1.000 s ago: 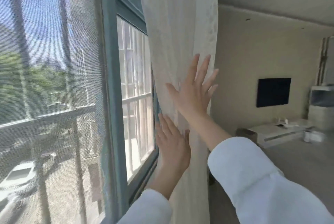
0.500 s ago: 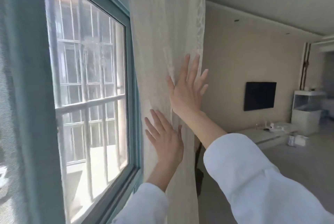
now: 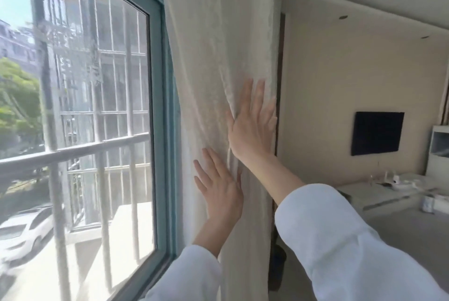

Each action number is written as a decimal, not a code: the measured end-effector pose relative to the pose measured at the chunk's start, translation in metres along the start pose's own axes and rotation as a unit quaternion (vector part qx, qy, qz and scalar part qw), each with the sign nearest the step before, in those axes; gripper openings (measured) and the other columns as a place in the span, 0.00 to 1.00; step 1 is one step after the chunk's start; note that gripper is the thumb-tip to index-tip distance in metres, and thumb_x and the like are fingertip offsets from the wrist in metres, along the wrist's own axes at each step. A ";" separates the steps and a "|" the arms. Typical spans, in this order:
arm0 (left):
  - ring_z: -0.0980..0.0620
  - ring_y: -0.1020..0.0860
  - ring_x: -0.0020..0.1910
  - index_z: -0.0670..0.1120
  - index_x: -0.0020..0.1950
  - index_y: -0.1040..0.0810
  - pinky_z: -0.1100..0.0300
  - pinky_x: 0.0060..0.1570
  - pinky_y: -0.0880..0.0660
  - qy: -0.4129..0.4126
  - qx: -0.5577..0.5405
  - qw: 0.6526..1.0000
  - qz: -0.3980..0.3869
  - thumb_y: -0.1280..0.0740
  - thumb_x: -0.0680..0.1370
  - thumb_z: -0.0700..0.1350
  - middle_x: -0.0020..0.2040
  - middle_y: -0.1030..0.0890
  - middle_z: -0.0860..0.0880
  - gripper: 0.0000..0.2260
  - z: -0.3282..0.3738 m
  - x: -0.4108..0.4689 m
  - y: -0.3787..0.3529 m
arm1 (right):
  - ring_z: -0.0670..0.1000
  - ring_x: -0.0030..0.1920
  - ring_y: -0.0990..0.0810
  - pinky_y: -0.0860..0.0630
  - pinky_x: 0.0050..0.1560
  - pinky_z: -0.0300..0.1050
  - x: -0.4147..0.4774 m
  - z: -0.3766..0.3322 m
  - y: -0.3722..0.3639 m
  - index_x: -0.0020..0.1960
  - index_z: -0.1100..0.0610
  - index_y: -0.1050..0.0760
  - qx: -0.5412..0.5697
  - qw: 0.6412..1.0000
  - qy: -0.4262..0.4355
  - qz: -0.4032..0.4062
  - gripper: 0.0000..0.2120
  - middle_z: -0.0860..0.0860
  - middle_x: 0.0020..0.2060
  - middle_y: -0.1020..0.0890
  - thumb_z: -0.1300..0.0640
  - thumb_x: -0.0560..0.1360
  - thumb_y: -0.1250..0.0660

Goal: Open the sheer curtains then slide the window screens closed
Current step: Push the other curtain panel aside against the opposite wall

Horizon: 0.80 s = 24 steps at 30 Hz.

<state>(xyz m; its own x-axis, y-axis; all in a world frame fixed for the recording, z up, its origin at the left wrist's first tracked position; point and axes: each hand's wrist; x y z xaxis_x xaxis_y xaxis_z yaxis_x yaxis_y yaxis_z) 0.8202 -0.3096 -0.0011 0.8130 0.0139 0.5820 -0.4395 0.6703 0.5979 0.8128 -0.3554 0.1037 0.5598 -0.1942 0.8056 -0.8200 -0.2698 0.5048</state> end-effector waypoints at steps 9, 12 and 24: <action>0.40 0.68 0.71 0.47 0.64 0.74 0.48 0.70 0.62 -0.038 -0.032 0.999 -0.019 0.54 0.81 0.50 0.73 0.67 0.43 0.27 -0.019 0.113 -0.108 | 0.64 0.72 0.61 0.53 0.71 0.65 0.089 0.070 -0.109 0.74 0.54 0.64 0.015 0.999 -0.022 0.026 0.30 0.53 0.75 0.61 0.45 0.79 0.53; 0.40 0.65 0.72 0.46 0.67 0.72 0.46 0.71 0.56 -0.044 -0.036 0.998 -0.028 0.52 0.80 0.51 0.74 0.66 0.44 0.29 -0.022 0.159 -0.136 | 0.64 0.73 0.59 0.51 0.70 0.65 0.121 0.088 -0.136 0.74 0.54 0.64 0.005 0.999 -0.032 0.036 0.31 0.54 0.75 0.60 0.45 0.79 0.53; 0.40 0.66 0.72 0.43 0.66 0.71 0.51 0.70 0.63 -0.096 -0.046 0.994 -0.016 0.50 0.80 0.43 0.71 0.67 0.48 0.28 -0.019 0.274 -0.264 | 0.64 0.73 0.58 0.52 0.70 0.65 0.217 0.187 -0.238 0.74 0.54 0.65 -0.043 0.996 -0.061 0.053 0.30 0.53 0.75 0.61 0.45 0.79 0.54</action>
<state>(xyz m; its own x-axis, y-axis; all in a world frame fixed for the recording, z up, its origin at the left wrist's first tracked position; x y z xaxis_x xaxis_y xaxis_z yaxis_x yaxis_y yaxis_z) 1.1662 -0.4684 -0.0097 0.7345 -0.1433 0.6634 -0.3713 0.7334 0.5694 1.1517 -0.5093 0.1004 0.4757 -0.3327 0.8143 -0.8794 -0.1601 0.4483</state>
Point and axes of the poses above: each hand's wrist, its own x-axis towards the middle knuckle, its own y-axis out of the back of the hand, z = x × y
